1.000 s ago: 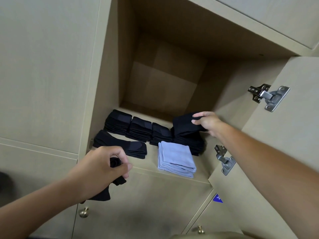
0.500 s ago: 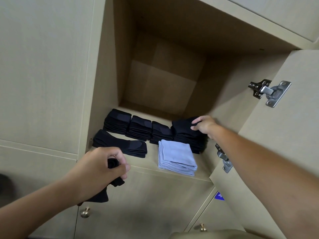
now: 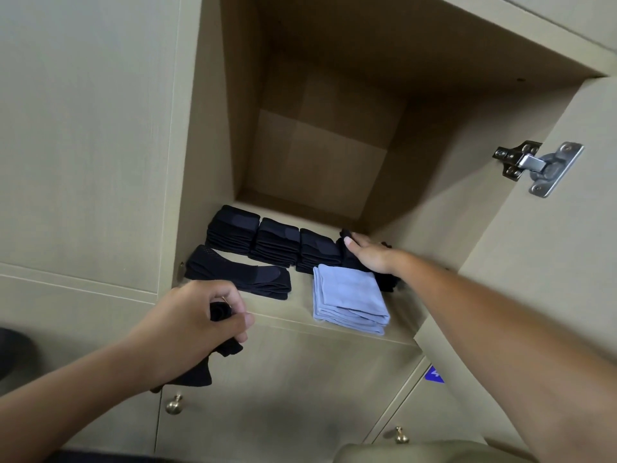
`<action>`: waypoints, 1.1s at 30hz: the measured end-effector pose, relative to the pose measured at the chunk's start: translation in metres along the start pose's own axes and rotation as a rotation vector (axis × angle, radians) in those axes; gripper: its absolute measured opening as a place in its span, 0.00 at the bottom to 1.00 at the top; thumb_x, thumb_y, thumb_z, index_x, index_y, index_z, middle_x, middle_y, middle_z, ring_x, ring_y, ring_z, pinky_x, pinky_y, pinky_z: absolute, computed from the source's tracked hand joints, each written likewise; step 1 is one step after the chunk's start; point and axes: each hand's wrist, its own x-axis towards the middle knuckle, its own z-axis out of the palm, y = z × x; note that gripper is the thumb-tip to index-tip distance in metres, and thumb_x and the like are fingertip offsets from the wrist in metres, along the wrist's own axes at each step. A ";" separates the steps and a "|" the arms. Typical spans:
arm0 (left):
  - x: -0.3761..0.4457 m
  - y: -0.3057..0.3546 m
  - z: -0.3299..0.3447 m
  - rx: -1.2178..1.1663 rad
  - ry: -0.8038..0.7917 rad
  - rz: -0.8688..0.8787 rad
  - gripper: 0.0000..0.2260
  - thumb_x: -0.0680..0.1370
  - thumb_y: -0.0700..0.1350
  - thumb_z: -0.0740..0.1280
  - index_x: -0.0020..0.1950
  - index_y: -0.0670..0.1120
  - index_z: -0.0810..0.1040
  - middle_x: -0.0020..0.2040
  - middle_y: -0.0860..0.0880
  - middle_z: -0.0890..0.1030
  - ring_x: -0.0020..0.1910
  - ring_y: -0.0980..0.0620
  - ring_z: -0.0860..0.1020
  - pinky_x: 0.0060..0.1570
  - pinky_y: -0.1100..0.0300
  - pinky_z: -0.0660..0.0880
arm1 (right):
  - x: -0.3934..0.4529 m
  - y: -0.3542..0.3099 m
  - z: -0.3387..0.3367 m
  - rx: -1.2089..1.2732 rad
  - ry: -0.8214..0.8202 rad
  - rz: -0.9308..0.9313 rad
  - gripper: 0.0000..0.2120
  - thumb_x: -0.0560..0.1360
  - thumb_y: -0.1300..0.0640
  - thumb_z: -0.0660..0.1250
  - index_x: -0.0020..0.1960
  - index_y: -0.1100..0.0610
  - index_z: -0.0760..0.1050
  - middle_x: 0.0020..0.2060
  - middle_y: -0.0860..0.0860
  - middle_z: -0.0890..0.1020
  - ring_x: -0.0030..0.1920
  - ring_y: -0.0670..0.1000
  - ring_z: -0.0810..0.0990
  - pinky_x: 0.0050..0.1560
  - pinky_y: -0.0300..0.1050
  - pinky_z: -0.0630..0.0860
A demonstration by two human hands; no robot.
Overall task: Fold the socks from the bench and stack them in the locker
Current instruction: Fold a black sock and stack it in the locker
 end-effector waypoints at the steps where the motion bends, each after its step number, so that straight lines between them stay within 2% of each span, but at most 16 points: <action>1: 0.001 -0.001 -0.001 -0.001 0.001 -0.005 0.07 0.78 0.48 0.72 0.42 0.49 0.81 0.38 0.56 0.86 0.35 0.57 0.83 0.44 0.58 0.79 | 0.004 0.002 0.003 -0.018 0.004 0.017 0.37 0.78 0.27 0.39 0.82 0.41 0.45 0.83 0.46 0.49 0.82 0.55 0.46 0.80 0.59 0.43; 3: 0.001 -0.003 -0.003 -0.008 0.004 -0.016 0.06 0.78 0.48 0.72 0.42 0.48 0.82 0.38 0.56 0.87 0.35 0.58 0.83 0.44 0.60 0.79 | 0.004 0.002 0.004 -0.024 0.014 0.026 0.36 0.78 0.27 0.38 0.82 0.41 0.44 0.83 0.47 0.49 0.82 0.56 0.46 0.80 0.59 0.43; 6: 0.000 -0.004 -0.006 -0.024 0.006 -0.023 0.06 0.78 0.48 0.72 0.43 0.47 0.82 0.39 0.55 0.87 0.36 0.58 0.84 0.41 0.62 0.77 | -0.007 -0.006 -0.003 0.024 0.022 -0.004 0.32 0.82 0.32 0.40 0.82 0.43 0.49 0.82 0.50 0.56 0.81 0.57 0.53 0.79 0.55 0.49; 10: -0.005 -0.003 -0.011 -0.058 -0.027 -0.028 0.07 0.78 0.49 0.73 0.44 0.48 0.82 0.41 0.55 0.87 0.42 0.51 0.85 0.47 0.54 0.80 | -0.019 -0.023 -0.003 -0.019 0.246 -0.068 0.32 0.82 0.33 0.43 0.79 0.48 0.62 0.74 0.56 0.71 0.74 0.61 0.67 0.73 0.57 0.63; 13: -0.008 0.001 -0.017 -0.114 -0.070 -0.033 0.08 0.78 0.53 0.72 0.45 0.49 0.83 0.45 0.55 0.87 0.42 0.52 0.85 0.47 0.54 0.80 | -0.040 -0.047 0.007 0.005 0.370 -0.228 0.27 0.84 0.37 0.48 0.75 0.50 0.67 0.70 0.55 0.75 0.72 0.60 0.68 0.69 0.55 0.61; 15: -0.010 0.003 -0.018 -0.206 -0.090 -0.076 0.09 0.79 0.54 0.71 0.46 0.49 0.84 0.48 0.53 0.87 0.40 0.54 0.84 0.46 0.56 0.80 | -0.064 -0.067 0.016 0.116 0.394 -0.339 0.23 0.84 0.39 0.52 0.73 0.49 0.70 0.68 0.51 0.76 0.71 0.56 0.67 0.70 0.55 0.60; 16: -0.011 0.003 -0.019 -0.289 -0.095 -0.114 0.09 0.80 0.54 0.70 0.48 0.49 0.84 0.49 0.52 0.87 0.42 0.52 0.85 0.49 0.53 0.82 | -0.075 -0.077 0.020 0.189 0.394 -0.388 0.20 0.84 0.40 0.55 0.70 0.48 0.72 0.66 0.48 0.77 0.70 0.53 0.69 0.72 0.54 0.61; 18: -0.014 0.004 -0.024 -0.469 -0.086 -0.178 0.11 0.82 0.52 0.66 0.52 0.47 0.84 0.51 0.46 0.87 0.44 0.46 0.85 0.50 0.49 0.82 | -0.101 -0.097 0.029 0.360 0.356 -0.455 0.16 0.83 0.43 0.60 0.65 0.48 0.75 0.60 0.43 0.80 0.65 0.45 0.74 0.71 0.50 0.67; 20: -0.017 0.008 -0.030 -0.599 -0.063 -0.213 0.11 0.84 0.50 0.64 0.58 0.45 0.82 0.52 0.38 0.85 0.42 0.43 0.84 0.44 0.51 0.81 | -0.128 -0.114 0.039 0.501 0.275 -0.493 0.13 0.82 0.46 0.63 0.62 0.49 0.78 0.54 0.39 0.81 0.54 0.37 0.77 0.62 0.38 0.72; 21: -0.020 0.012 -0.033 -0.663 -0.054 -0.222 0.12 0.84 0.49 0.63 0.61 0.44 0.80 0.51 0.36 0.84 0.40 0.42 0.83 0.41 0.53 0.81 | -0.140 -0.122 0.044 0.534 0.241 -0.517 0.11 0.82 0.46 0.63 0.61 0.48 0.78 0.51 0.39 0.81 0.51 0.36 0.78 0.57 0.34 0.73; 22: -0.023 0.015 -0.036 -0.722 -0.044 -0.227 0.12 0.85 0.48 0.62 0.63 0.43 0.79 0.49 0.35 0.83 0.38 0.43 0.82 0.36 0.56 0.80 | -0.151 -0.128 0.048 0.549 0.206 -0.542 0.10 0.81 0.46 0.64 0.59 0.47 0.79 0.50 0.39 0.81 0.49 0.37 0.79 0.54 0.35 0.74; 24: -0.027 0.018 -0.040 -0.829 -0.031 -0.243 0.13 0.85 0.48 0.60 0.66 0.44 0.77 0.48 0.35 0.83 0.34 0.45 0.82 0.28 0.59 0.78 | -0.169 -0.136 0.056 0.575 0.143 -0.583 0.08 0.81 0.44 0.63 0.56 0.44 0.79 0.49 0.40 0.82 0.49 0.43 0.82 0.54 0.43 0.77; 26: -0.029 0.020 -0.042 -0.936 -0.042 -0.277 0.15 0.86 0.51 0.60 0.69 0.45 0.74 0.50 0.35 0.83 0.34 0.44 0.83 0.27 0.58 0.78 | -0.183 -0.142 0.061 0.610 0.091 -0.605 0.09 0.82 0.43 0.62 0.54 0.44 0.78 0.49 0.39 0.82 0.51 0.47 0.82 0.57 0.49 0.77; 29: -0.034 0.022 -0.044 -1.033 -0.081 -0.310 0.17 0.84 0.56 0.61 0.64 0.45 0.77 0.51 0.36 0.83 0.37 0.42 0.83 0.31 0.55 0.81 | -0.194 -0.150 0.065 0.707 0.055 -0.616 0.09 0.82 0.43 0.64 0.54 0.46 0.79 0.47 0.41 0.83 0.51 0.48 0.83 0.60 0.55 0.78; 31: -0.035 0.021 -0.044 -1.074 -0.108 -0.317 0.20 0.83 0.59 0.60 0.59 0.45 0.80 0.52 0.35 0.82 0.40 0.40 0.82 0.35 0.53 0.83 | -0.198 -0.154 0.065 0.806 0.010 -0.596 0.09 0.81 0.47 0.66 0.55 0.51 0.79 0.47 0.46 0.84 0.47 0.47 0.83 0.59 0.56 0.79; 33: -0.033 0.016 -0.044 -1.109 -0.154 -0.307 0.24 0.82 0.61 0.59 0.63 0.42 0.80 0.60 0.31 0.80 0.49 0.37 0.80 0.44 0.48 0.84 | -0.199 -0.155 0.063 0.850 -0.040 -0.582 0.11 0.81 0.50 0.67 0.55 0.57 0.80 0.48 0.55 0.85 0.45 0.48 0.83 0.55 0.53 0.81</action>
